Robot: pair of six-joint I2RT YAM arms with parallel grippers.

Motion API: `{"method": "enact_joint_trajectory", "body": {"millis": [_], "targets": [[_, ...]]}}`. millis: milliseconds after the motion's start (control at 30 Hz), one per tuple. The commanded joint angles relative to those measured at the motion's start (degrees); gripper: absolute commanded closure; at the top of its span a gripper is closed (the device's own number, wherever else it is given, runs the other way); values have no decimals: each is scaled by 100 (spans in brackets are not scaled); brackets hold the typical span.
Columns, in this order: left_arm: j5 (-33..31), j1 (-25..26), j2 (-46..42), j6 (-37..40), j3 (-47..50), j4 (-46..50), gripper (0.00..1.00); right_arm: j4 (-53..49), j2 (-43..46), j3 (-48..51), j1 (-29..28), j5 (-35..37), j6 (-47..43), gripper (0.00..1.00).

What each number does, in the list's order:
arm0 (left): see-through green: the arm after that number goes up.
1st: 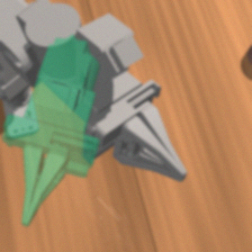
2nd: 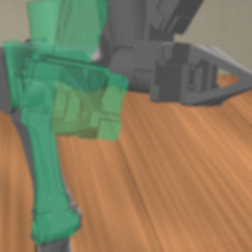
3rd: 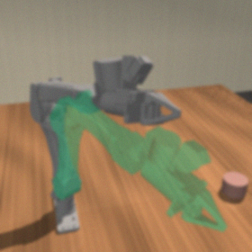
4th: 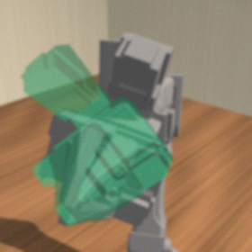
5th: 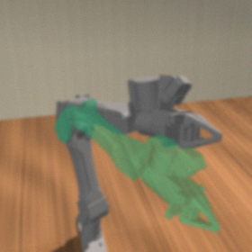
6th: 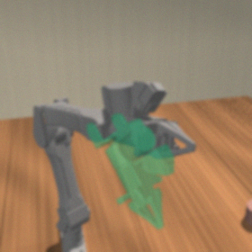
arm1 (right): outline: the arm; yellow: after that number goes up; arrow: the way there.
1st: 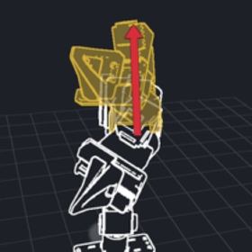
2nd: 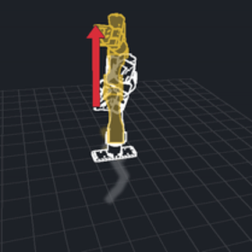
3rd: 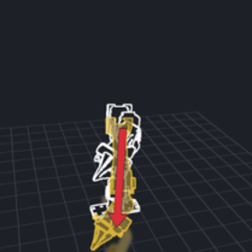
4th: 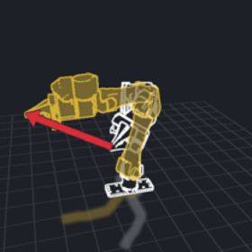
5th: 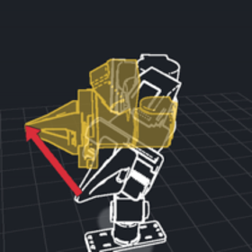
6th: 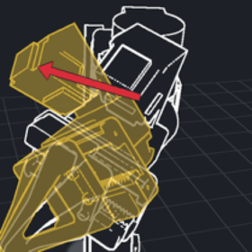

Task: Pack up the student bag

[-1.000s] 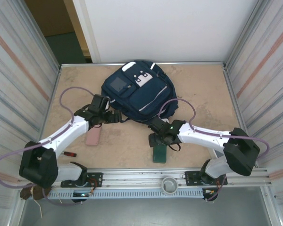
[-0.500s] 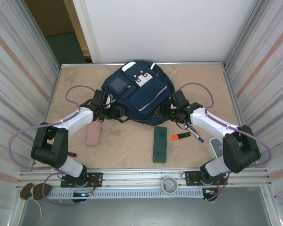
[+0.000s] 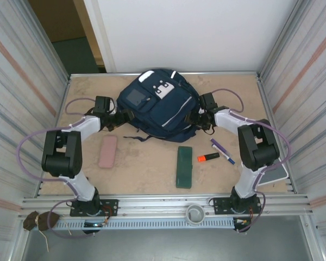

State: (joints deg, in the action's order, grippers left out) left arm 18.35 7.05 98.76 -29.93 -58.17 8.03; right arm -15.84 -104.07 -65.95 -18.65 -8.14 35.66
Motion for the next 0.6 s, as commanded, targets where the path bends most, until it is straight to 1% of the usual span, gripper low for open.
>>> {"method": "enact_joint_trajectory", "body": {"millis": [0,133,267,367,433,567], "targets": [[358,-115,302,-110,-341,-133,18,-116,-341,-410,108,472,-434,49],[563,-98,611,-135,-454,-223,29,-298,-619,-797,194,679,-774,50],[701,-88,796,-194,-388,-426,47,-477,-887,-1270,249,712,-1107,49],[893,-89,920,-207,-455,-515,59,-798,-1011,-1693,247,840,-1358,45],[1069,-90,952,-193,-501,-532,67,-1033,-923,-1844,240,1010,-1483,42],[1254,-81,804,-286,-431,-638,84,-1384,-317,-1775,223,1370,-1590,34]]}}
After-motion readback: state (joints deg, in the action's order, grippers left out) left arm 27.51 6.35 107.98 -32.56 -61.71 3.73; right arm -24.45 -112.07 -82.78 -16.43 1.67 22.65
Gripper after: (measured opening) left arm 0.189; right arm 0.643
